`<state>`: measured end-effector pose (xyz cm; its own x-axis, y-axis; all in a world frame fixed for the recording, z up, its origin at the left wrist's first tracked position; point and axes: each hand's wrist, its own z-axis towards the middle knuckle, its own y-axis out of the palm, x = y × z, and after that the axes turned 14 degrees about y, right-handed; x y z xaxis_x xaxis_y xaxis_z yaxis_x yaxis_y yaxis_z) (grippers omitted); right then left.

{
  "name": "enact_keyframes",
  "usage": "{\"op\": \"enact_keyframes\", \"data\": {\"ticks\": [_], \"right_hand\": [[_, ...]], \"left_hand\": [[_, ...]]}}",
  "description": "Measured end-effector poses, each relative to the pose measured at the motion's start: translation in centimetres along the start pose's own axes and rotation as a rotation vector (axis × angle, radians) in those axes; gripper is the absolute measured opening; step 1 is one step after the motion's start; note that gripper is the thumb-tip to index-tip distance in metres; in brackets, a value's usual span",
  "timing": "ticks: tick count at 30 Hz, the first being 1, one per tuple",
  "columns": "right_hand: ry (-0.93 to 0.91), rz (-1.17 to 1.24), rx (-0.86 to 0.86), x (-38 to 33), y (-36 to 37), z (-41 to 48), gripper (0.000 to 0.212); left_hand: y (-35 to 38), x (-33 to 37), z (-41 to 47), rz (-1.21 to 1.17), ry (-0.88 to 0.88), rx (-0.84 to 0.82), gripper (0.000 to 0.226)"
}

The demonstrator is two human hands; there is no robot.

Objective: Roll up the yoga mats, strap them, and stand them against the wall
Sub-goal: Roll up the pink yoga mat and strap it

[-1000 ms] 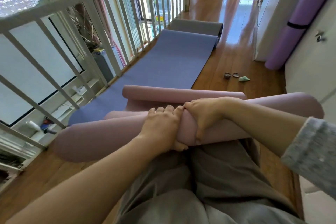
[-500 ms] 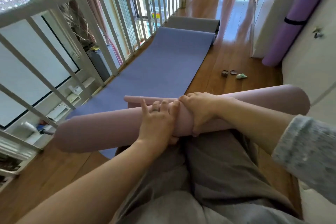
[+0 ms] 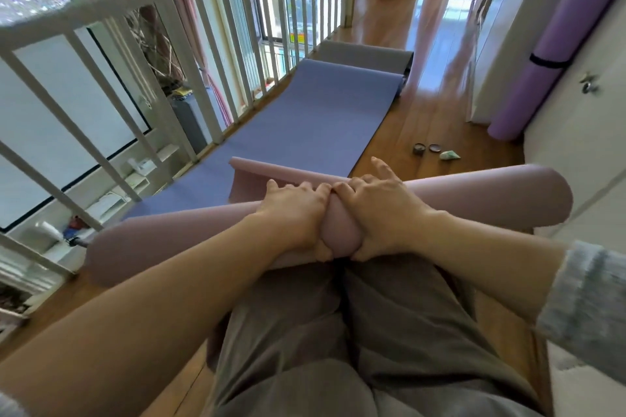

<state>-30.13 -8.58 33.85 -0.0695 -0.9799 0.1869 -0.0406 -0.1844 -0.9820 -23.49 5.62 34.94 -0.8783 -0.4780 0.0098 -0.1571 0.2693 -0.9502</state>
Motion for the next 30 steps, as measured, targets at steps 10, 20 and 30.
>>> {"op": "enact_keyframes", "data": {"ticks": [10, 20, 30], "right_hand": [[-0.061, 0.091, -0.278, -0.8, -0.8, -4.0, 0.099], [-0.010, 0.387, -0.610, 0.9, -0.9, 0.6, 0.090], [-0.013, 0.138, -0.143, -0.3, 0.9, -1.4, 0.112]], "left_hand": [[0.7, 1.7, -3.4, -0.186, 0.128, -0.148, 0.094], [0.3, 3.0, -4.5, 0.048, 0.035, -0.029, 0.066], [-2.2, -0.9, -2.0, -0.173, 0.093, -0.193, 0.059]]}}
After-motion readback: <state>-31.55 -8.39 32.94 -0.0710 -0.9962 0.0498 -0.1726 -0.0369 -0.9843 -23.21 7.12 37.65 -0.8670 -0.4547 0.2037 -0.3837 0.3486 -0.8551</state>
